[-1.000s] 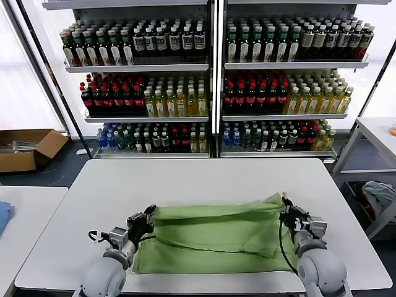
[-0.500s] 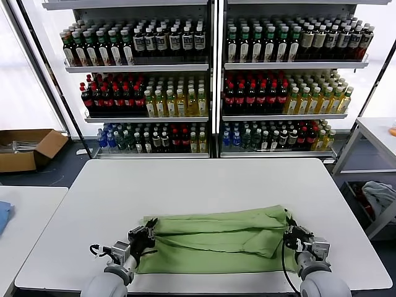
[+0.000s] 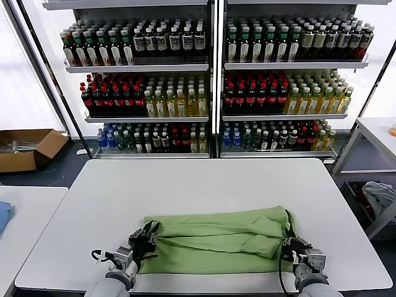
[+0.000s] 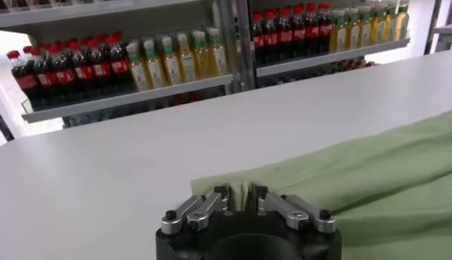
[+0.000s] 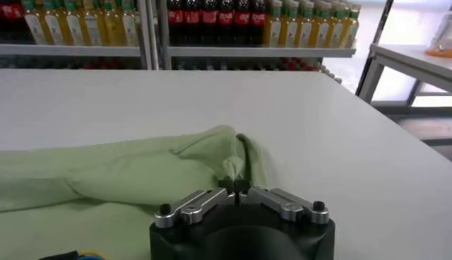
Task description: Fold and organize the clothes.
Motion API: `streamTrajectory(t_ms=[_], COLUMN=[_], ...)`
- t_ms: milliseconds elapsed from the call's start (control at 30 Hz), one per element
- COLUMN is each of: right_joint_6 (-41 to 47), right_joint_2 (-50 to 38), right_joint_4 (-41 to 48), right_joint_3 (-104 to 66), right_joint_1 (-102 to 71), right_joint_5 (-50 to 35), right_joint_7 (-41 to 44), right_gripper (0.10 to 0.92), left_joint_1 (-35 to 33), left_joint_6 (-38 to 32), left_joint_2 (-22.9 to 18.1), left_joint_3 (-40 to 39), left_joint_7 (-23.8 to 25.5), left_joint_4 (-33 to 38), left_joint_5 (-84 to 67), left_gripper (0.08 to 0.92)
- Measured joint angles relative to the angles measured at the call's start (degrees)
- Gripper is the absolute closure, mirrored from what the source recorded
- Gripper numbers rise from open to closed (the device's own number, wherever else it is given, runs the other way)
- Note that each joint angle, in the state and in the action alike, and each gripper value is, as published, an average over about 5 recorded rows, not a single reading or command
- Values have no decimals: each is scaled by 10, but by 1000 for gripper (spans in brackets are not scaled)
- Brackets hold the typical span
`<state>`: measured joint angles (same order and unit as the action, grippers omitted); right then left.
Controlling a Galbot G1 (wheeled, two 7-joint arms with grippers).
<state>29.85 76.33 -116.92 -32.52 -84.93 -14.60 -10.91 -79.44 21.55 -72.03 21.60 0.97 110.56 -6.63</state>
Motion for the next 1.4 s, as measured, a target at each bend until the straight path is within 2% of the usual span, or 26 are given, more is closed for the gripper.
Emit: streamTrajectory(t_ms=[267,567,800,900,1133,1400], right_joint_6=[-6,-14,-22,-23,-23,-25], right_joint_2=[5,1,1,1,4,2], right_joint_4=[-20,-102,-138,-143,-149,-155], right_joint_3=[-6,-10,-4,0,12,17], right_joint_1=[-8,-9,-5,-2,1,0], right_joint_5=[-5,-26,-36,-38,-39,-42], right_joint_7=[-7,-9,-12,-14,-15,-16], right_gripper=[703,443,246,209,203,203], left_joint_1=[5,-5,-18,-26,-42,-55], left_joint_6=[-7,5,23,26,33,36], left_joint_2=[-5,-16,-40,-52,-77,-84], left_joint_3=[3,13,25,26,26,34], left_joint_7=[-5,-27,-56,-65,-76,-79], left_joint_4=[12,46,62,67,70,64], left_joint_5=[5,-1,-12,-17,-34,-45], left_gripper=[434,198,177,177,177,177])
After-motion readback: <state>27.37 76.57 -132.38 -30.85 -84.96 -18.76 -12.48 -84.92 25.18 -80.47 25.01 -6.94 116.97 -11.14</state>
